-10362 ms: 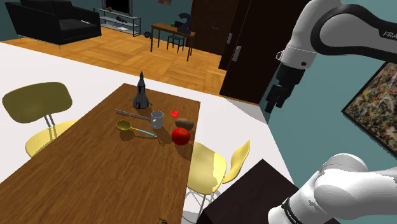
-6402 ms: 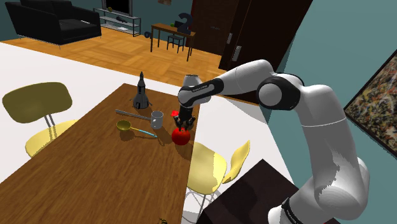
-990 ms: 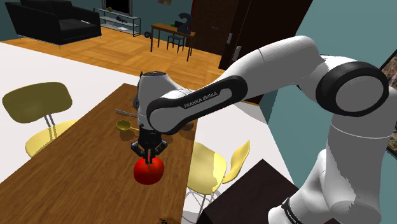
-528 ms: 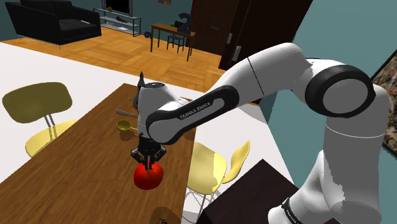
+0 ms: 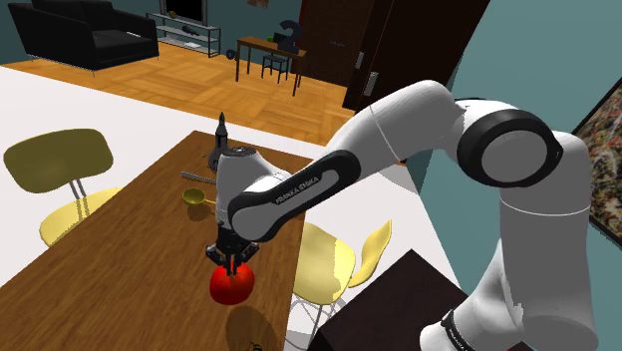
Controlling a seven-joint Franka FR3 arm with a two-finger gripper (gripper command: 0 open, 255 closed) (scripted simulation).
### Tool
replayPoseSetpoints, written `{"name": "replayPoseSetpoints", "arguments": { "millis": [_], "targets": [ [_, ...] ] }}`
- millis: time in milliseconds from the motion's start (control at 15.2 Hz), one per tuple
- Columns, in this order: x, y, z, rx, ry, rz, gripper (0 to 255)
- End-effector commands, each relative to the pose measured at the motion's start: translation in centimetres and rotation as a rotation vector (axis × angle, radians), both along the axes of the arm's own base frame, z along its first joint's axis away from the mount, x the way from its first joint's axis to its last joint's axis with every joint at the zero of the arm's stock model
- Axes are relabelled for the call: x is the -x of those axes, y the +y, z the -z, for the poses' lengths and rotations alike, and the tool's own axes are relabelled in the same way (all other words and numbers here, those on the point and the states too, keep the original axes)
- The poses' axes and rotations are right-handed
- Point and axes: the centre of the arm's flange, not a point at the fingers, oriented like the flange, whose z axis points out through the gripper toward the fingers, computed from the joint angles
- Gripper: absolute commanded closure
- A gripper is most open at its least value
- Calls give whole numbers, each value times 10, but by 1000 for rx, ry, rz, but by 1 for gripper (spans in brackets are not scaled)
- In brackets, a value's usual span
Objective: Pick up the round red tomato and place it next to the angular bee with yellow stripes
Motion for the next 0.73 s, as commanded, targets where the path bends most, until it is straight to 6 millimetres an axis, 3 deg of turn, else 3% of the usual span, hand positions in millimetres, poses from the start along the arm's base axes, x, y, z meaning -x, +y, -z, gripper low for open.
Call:
{"name": "replayPoseSetpoints", "arguments": {
  "millis": [0,198,660],
  "targets": [
    [1,1,10,0,-1,0,255],
    [1,1,27,0,-1,0,255],
    [1,1,27,0,-1,0,255]
  ]
}}
